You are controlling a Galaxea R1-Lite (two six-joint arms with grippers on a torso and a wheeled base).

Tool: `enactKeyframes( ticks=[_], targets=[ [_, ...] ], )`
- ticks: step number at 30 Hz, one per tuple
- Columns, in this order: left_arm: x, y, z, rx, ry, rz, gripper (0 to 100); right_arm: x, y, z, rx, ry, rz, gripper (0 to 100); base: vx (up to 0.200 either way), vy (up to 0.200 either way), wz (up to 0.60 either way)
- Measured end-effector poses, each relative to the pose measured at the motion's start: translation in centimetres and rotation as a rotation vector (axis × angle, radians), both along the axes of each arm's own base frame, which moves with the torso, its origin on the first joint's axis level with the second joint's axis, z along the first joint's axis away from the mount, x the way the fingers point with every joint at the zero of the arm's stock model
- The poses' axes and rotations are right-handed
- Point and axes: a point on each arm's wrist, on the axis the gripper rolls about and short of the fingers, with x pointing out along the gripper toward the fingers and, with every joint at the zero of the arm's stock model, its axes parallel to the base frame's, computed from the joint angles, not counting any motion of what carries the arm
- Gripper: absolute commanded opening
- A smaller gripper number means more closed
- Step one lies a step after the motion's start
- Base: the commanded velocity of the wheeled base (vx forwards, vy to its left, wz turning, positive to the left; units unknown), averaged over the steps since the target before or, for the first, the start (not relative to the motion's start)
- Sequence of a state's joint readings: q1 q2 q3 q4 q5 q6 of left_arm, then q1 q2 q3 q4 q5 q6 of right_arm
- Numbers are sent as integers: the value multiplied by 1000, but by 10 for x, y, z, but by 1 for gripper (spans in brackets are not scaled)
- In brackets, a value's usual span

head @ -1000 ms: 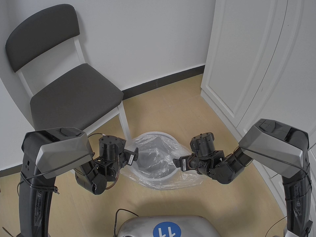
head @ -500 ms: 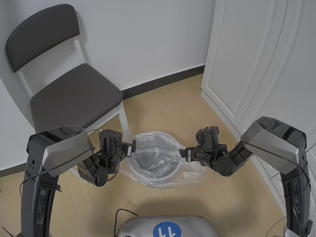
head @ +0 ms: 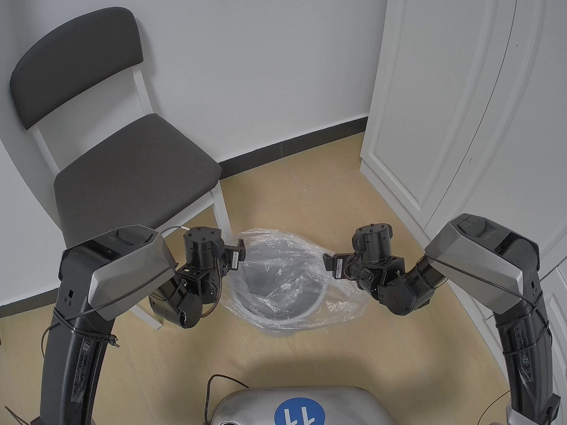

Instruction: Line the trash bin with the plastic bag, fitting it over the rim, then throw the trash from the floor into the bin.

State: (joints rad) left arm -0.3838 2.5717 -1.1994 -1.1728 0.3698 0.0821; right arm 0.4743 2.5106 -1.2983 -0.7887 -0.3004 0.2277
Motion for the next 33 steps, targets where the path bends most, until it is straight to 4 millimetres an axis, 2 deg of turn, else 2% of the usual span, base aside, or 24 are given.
enactKeyframes(
  ticks=[11, 21, 33],
  targets=[
    [13, -6, -4, -23, -41, 21, 100, 28, 3, -9, 67, -103, -87, 100, 0, 0, 0],
    [25, -8, -17, -11, -31, 62, 100, 41, 7, -19, 153, -163, -110, 100, 0, 0, 0],
    [47, 0, -30, -8, -48, 141, 100, 50, 13, -43, 183, -190, -111, 100, 0, 0, 0]
  ],
)
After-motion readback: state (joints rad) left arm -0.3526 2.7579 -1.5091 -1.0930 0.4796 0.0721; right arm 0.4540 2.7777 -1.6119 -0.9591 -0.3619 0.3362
